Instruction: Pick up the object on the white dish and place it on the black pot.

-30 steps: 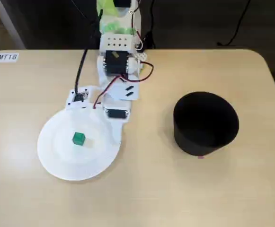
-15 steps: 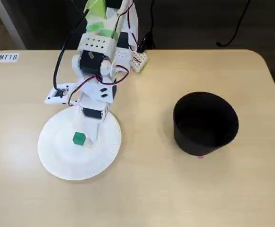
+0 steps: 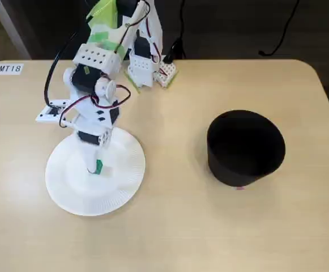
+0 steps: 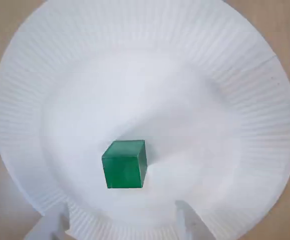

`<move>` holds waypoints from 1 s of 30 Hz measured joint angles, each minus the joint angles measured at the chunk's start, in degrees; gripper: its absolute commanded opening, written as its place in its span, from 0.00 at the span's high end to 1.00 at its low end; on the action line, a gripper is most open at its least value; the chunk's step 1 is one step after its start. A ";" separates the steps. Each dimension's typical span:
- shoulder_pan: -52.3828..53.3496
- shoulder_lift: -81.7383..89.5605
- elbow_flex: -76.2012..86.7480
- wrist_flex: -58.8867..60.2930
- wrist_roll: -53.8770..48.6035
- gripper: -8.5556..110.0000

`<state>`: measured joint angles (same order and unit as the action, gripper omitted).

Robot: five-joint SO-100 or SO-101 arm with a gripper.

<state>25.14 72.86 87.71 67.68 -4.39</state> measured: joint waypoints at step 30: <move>2.72 -8.61 -3.60 1.85 -1.41 0.72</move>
<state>27.86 64.25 84.11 69.52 -5.80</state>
